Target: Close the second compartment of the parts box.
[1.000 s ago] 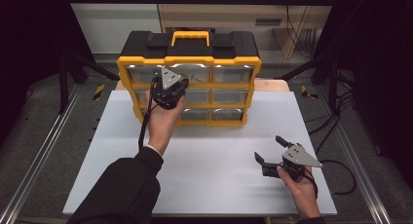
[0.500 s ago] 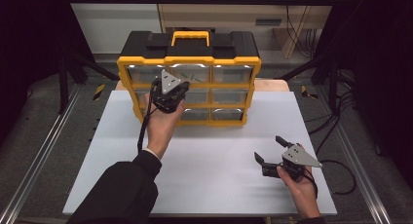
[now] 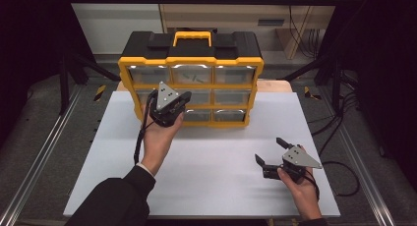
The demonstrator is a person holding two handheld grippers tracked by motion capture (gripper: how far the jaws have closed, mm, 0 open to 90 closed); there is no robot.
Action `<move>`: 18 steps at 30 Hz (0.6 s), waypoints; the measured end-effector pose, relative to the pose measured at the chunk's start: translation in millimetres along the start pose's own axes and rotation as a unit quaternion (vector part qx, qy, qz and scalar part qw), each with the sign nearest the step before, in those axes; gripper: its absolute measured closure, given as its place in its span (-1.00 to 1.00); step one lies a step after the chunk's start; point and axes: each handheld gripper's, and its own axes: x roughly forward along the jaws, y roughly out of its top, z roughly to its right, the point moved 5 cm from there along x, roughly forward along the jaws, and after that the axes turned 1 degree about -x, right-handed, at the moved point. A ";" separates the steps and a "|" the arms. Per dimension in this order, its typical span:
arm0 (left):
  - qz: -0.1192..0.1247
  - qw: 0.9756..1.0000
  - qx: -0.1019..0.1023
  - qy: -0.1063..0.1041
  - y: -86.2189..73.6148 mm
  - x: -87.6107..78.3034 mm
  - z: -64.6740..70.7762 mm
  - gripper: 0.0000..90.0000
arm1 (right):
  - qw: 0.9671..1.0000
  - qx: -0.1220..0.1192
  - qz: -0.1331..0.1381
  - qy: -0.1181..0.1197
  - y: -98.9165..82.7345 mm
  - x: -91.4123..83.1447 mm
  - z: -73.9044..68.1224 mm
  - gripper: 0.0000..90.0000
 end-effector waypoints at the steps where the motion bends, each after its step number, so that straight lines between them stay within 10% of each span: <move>1: 0.003 1.000 -0.001 -0.001 0.8 -1.0 0.3 0.98 | 1.000 -0.001 -0.001 -0.001 -0.1 -0.3 0.5 -0.87; 18: 0.038 0.998 0.016 -0.046 -7.1 -6.8 22.7 -0.35 | 1.000 -0.001 -0.002 -0.001 -0.7 -0.3 1.5 -0.87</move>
